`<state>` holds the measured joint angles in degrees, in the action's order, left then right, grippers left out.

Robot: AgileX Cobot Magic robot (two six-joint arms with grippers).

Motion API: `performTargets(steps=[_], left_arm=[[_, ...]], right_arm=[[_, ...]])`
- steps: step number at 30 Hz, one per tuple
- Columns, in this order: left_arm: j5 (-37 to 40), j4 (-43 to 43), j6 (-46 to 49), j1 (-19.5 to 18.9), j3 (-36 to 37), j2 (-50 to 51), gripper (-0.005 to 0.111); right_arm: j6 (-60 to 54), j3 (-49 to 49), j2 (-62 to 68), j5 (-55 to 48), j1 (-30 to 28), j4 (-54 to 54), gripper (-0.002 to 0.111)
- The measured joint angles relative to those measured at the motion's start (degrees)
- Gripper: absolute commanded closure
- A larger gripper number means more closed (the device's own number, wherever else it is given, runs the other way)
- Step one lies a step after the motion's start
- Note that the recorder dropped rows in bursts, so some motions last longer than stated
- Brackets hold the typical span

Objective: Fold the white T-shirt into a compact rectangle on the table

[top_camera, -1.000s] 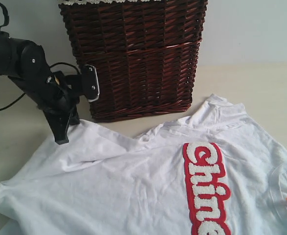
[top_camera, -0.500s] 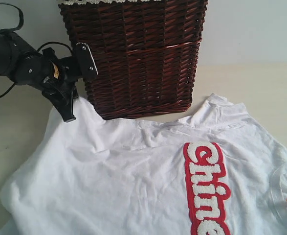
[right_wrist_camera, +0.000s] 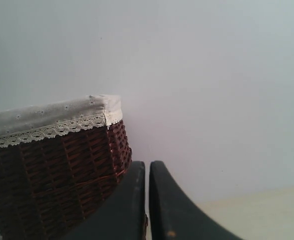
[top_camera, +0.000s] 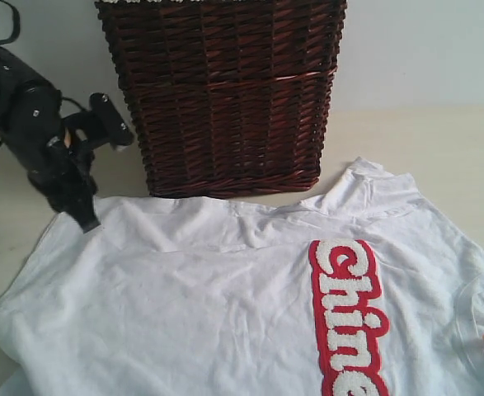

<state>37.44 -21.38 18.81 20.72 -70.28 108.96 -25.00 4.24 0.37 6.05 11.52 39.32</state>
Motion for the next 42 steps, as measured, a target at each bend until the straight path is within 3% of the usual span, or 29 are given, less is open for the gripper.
performTargets(steps=[6, 10, 14, 19, 21, 24, 26, 30, 34, 37, 42], left_arm=[[10.5, 26.1, 27.1, -5.5, 10.1, -9.4, 0.106], [18.7, 38.8, 46.2, -8.2, 17.1, -14.3, 0.107], [23.4, 42.9, 62.5, -8.5, 26.4, -15.0, 0.107], [22.2, 43.8, 77.9, -8.5, 35.8, -15.2, 0.107], [18.6, 44.4, 81.6, -8.5, 37.8, -15.2, 0.107], [6.4, 46.0, 85.2, -8.5, 39.3, -15.2, 0.107], [5.2, 45.5, 86.3, -8.5, 39.3, -15.2, 0.107], [9.6, 42.0, 87.4, -8.5, 39.4, -15.2, 0.107], [22.4, 40.6, 87.2, -8.5, 39.4, -15.3, 0.107], [25.6, 42.2, 83.4, -8.5, 39.5, -15.4, 0.107], [9.0, 46.9, 88.5, -8.5, 39.6, -15.1, 0.107]], right_arm=[[0.0, 0.0, 0.0, 0.0, 0.0, 0.0, 0.104], [0.0, 0.0, 0.0, 0.0, 0.0, 0.0, 0.104], [0.0, 0.0, 0.0, 0.0, 0.0, 0.0, 0.104], [0.0, 0.0, 0.0, 0.0, 0.0, 0.0, 0.104], [0.0, 0.0, 0.0, 0.0, 0.0, 0.0, 0.104], [0.0, 0.0, 0.0, 0.0, 0.0, 0.0, 0.104], [0.0, 0.0, 0.0, 0.0, 0.0, 0.0, 0.104], [0.0, 0.0, 0.0, 0.0, 0.0, 0.0, 0.104], [0.0, 0.0, 0.0, 0.0, 0.0, 0.0, 0.104], [0.0, 0.0, 0.0, 0.0, 0.0, 0.0, 0.104], [0.0, 0.0, 0.0, 0.0, 0.0, 0.0, 0.104]])
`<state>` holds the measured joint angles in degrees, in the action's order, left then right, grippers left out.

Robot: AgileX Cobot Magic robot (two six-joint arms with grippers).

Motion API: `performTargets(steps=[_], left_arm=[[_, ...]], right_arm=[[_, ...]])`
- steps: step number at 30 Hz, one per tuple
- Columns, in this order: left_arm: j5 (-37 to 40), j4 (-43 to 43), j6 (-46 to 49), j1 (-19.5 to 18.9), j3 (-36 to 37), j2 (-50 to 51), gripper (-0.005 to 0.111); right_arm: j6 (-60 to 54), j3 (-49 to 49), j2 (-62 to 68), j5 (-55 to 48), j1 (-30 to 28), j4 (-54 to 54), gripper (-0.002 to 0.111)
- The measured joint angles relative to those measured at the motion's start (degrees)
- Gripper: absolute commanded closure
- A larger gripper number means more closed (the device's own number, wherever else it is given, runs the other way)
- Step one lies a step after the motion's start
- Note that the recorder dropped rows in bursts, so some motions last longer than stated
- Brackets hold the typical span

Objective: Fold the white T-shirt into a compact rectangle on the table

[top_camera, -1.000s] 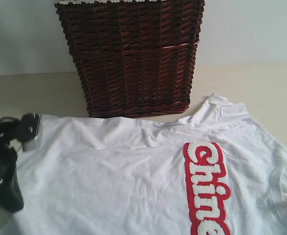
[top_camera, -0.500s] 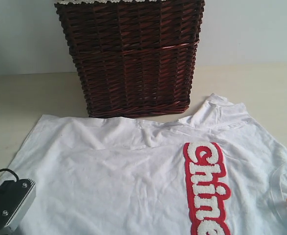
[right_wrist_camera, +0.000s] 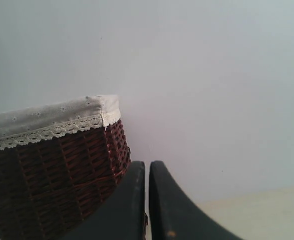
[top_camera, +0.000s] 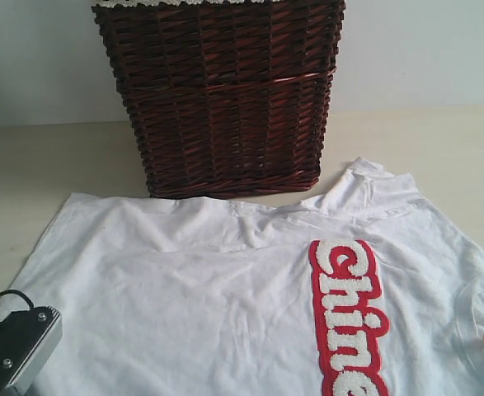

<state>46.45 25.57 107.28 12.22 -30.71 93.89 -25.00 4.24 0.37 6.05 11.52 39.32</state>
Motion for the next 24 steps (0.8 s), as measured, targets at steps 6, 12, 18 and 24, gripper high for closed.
performTargets(steps=[6, 12, 18, 24], left_arm=[[-3.5, 0.1, 7.1, -0.3, 1.0, 2.1, 0.107], [0.6, 0.0, 6.2, -0.4, 6.4, 1.2, 0.107], [4.0, -2.9, 4.4, -0.4, 9.5, 1.5, 0.107], [-1.0, -5.4, 3.6, -0.4, 3.4, -4.2, 0.107]], right_arm=[[0.0, 0.0, 0.0, 0.0, 0.0, 0.0, 0.104], [0.0, 0.0, 0.0, 0.0, 0.0, 0.0, 0.104], [0.0, 0.0, 0.0, 0.0, 0.0, 0.0, 0.104], [0.0, 0.0, 0.0, 0.0, 0.0, 0.0, 0.104]])
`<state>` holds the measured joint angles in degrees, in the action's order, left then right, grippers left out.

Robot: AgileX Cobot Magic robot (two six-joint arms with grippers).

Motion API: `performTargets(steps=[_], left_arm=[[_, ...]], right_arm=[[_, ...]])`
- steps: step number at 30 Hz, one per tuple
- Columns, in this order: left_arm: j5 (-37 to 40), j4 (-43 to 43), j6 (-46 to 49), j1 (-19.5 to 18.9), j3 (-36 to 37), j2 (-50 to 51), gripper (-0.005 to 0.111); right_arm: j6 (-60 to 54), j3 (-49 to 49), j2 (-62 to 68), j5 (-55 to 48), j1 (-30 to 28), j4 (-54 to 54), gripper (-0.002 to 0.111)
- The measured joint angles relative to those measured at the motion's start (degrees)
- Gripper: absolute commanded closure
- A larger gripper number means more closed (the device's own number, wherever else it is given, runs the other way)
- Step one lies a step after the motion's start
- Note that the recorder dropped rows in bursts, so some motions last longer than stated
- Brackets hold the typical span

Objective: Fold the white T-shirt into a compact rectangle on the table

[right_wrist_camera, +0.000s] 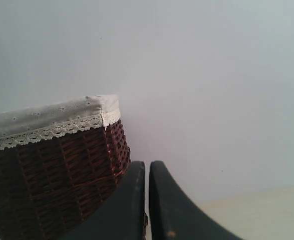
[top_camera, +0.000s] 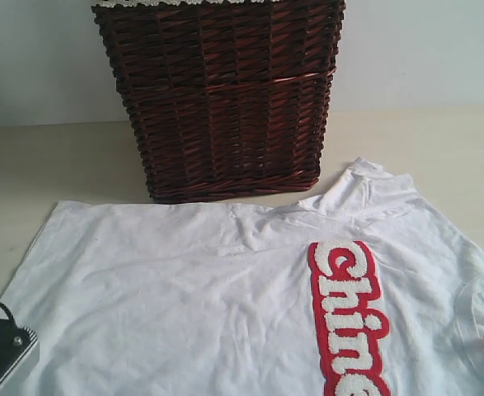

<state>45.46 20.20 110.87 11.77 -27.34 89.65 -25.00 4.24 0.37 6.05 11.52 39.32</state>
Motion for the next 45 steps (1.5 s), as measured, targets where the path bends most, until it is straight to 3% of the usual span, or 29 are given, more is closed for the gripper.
performTargets(steps=[6, 8, 15, 21, 23, 25, 30, 32, 40, 45], left_arm=[[15.5, 3.0, 0.0, 0.0, -6.3, -4.8, 0.107], [16.4, 5.2, 0.0, 0.0, -6.9, -5.2, 0.107], [4.2, 15.7, 2.1, 0.0, -7.0, -1.5, 0.107], [-8.3, 17.3, -4.0, 0.0, -7.0, 1.0, 0.106], [-11.5, 17.3, -6.1, 0.0, -7.0, 1.0, 0.099], [-14.7, 17.3, -7.6, 0.0, -7.0, 1.0, 0.084], [-18.7, 15.0, -10.0, 0.0, -7.1, 1.1, 0.020], [-18.7, 12.2, -13.6, 0.0, -7.1, 1.1, 0.008], [-15.8, -14.3, -29.1, 0.0, -3.4, 1.0, 0.003], [-15.0, -17.5, -30.2, 0.0, -2.4, 1.0, 0.003]], right_arm=[[0.0, 0.0, 0.0, 0.0, 0.0, 0.0, 0.104], [0.0, 0.0, 0.0, 0.0, 0.0, 0.0, 0.104], [0.0, 0.0, 0.0, 0.0, 0.0, 0.0, 0.104], [0.0, 0.0, 0.0, 0.0, 0.0, 0.0, 0.104], [0.0, 0.0, 0.0, 0.0, 0.0, 0.0, 0.104], [0.0, 0.0, 0.0, 0.0, 0.0, 0.0, 0.104], [0.0, 0.0, 0.0, 0.0, 0.0, 0.0, 0.104], [0.0, 0.0, 0.0, 0.0, 0.0, 0.0, 0.104], [0.0, 0.0, 0.0, 0.0, 0.0, 0.0, 0.104], [0.0, 0.0, 0.0, 0.0, 0.0, 0.0, 0.104]])
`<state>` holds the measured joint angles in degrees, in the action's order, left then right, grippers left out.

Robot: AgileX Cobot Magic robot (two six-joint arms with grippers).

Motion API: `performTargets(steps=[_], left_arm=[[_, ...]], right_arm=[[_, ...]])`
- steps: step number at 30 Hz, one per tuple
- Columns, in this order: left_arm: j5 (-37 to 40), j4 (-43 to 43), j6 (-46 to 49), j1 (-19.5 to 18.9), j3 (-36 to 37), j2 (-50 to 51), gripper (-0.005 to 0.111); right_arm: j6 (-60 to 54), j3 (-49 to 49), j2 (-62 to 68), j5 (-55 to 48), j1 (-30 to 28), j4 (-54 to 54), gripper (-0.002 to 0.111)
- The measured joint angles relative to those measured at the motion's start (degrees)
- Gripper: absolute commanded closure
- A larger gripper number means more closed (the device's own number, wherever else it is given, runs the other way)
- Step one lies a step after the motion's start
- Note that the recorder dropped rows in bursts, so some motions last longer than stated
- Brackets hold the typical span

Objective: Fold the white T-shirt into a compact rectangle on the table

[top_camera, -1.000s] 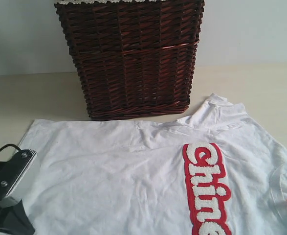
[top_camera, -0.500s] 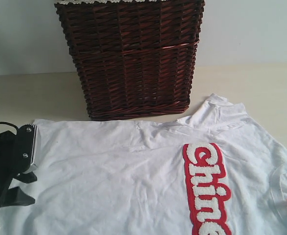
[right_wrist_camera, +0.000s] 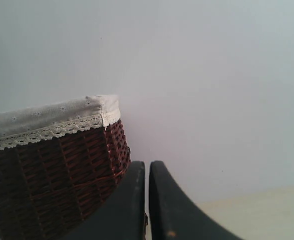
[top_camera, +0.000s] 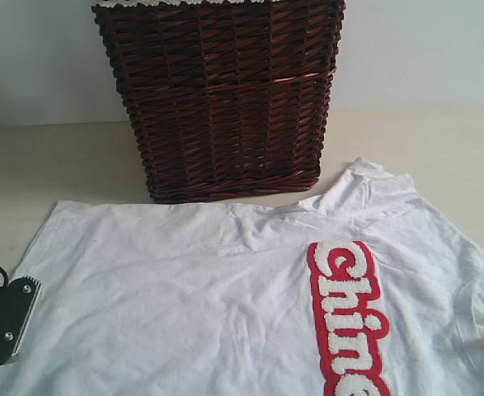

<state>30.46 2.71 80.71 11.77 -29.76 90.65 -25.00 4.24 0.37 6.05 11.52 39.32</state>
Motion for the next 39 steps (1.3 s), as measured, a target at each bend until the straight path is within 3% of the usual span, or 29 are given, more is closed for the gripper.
performTargets(steps=[10, 23, 26, 31, 34, 35, 37, 38, 39], left_arm=[[0.9, 0.0, 6.7, 0.0, 0.0, 0.5, 0.003], [2.0, 2.0, 5.0, 0.0, -0.2, 0.3, 0.004], [5.4, 5.5, 4.7, 0.0, -1.8, 0.0, 0.013], [11.9, 10.1, 4.7, 0.0, -6.1, -0.1, 0.043], [10.8, 10.8, 4.5, 0.0, -7.4, -0.1, 0.059], [9.1, 10.8, 4.5, 0.0, -7.5, 0.3, 0.057], [7.1, 10.8, 4.5, 0.0, -7.5, 2.0, 0.040], [6.7, 10.8, 4.5, 0.0, -7.5, 2.6, 0.021], [6.4, 10.8, 4.5, 0.0, -7.5, 3.0, 0.012]], right_arm=[[0.0, 0.0, 0.0, 0.0, 0.0, 0.0, 0.104], [0.0, 0.0, 0.0, 0.0, 0.0, 0.0, 0.104], [0.0, 0.0, 0.0, 0.0, 0.0, 0.0, 0.104], [0.0, 0.0, 0.0, 0.0, 0.0, 0.0, 0.104], [0.0, 0.0, 0.0, 0.0, 0.0, 0.0, 0.104], [0.0, 0.0, 0.0, 0.0, 0.0, 0.0, 0.104], [0.0, 0.0, 0.0, 0.0, 0.0, 0.0, 0.104], [0.0, 0.0, 0.0, 0.0, 0.0, 0.0, 0.104], [0.0, 0.0, 0.0, 0.0, 0.0, 0.0, 0.104]])
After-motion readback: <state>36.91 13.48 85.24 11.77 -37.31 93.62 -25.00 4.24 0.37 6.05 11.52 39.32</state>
